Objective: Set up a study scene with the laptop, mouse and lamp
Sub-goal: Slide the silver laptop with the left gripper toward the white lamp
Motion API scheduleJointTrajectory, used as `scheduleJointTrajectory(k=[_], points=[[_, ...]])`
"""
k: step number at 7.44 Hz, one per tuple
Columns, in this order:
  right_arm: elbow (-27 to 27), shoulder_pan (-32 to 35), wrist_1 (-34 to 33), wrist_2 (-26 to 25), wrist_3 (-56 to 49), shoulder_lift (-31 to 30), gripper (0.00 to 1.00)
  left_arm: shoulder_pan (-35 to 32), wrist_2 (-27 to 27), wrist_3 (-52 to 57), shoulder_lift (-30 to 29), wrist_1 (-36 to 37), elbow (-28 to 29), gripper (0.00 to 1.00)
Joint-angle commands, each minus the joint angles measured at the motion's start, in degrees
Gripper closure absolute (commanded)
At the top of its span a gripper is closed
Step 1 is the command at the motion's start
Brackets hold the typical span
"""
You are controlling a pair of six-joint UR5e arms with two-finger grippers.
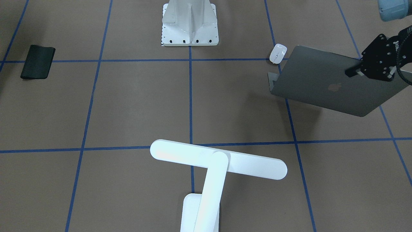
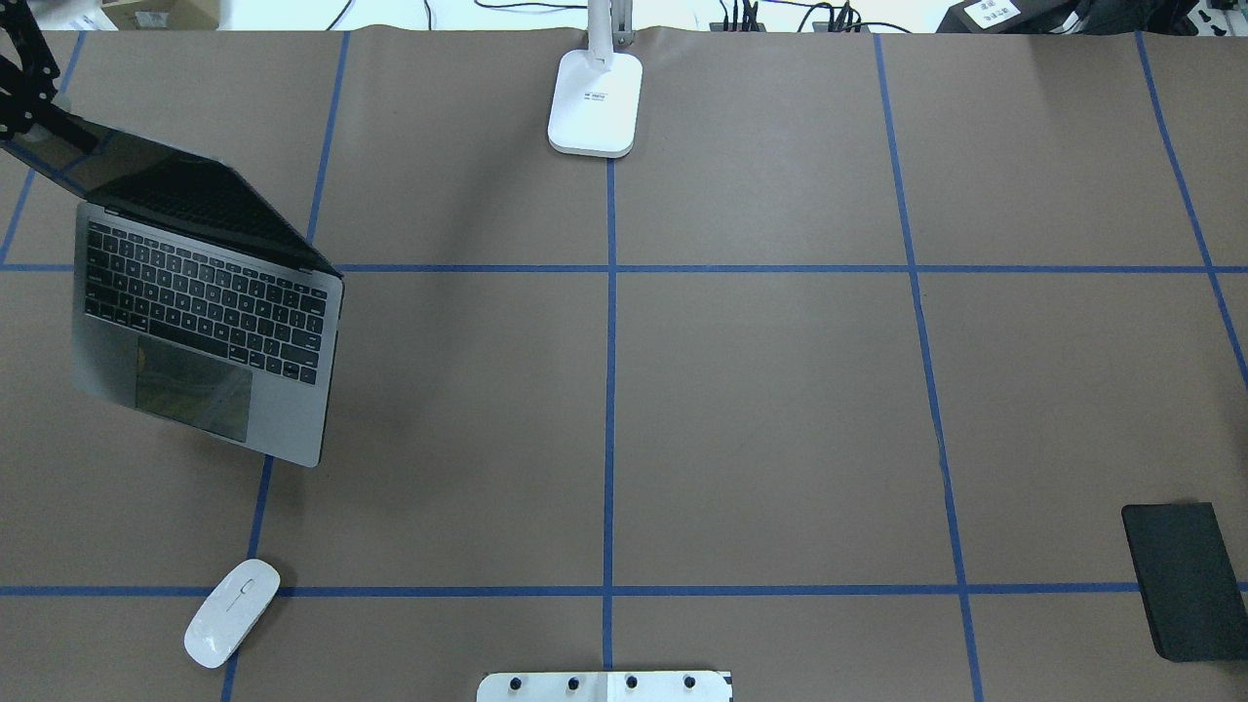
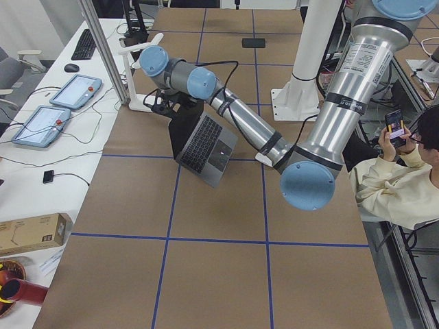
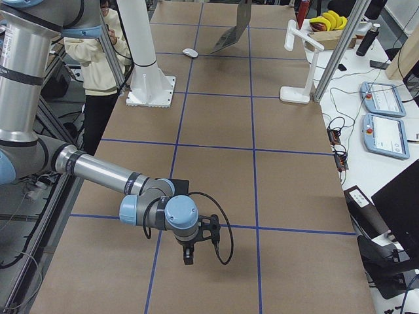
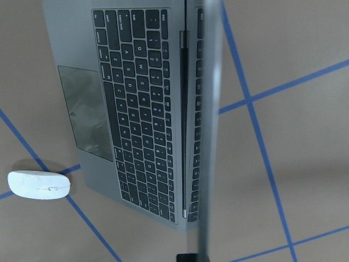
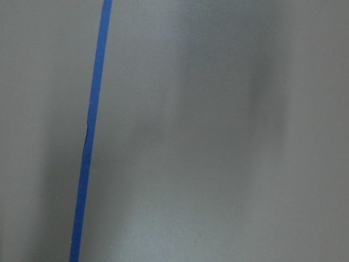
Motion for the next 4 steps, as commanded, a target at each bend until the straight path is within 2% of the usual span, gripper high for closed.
scheduleJointTrajectory(k=[1, 4], points=[[-1.2, -0.2, -0.1, -0.1, 0.1, 0.4, 0.0, 1.5, 0.1, -8.8, -6.1, -1.5, 3.5, 1.0], [-1.7, -0.3, -0.9, 0.4, 0.0, 0.5, 0.0, 5.5, 1.7, -27.4, -11.3, -19.5, 12.0, 1.0]])
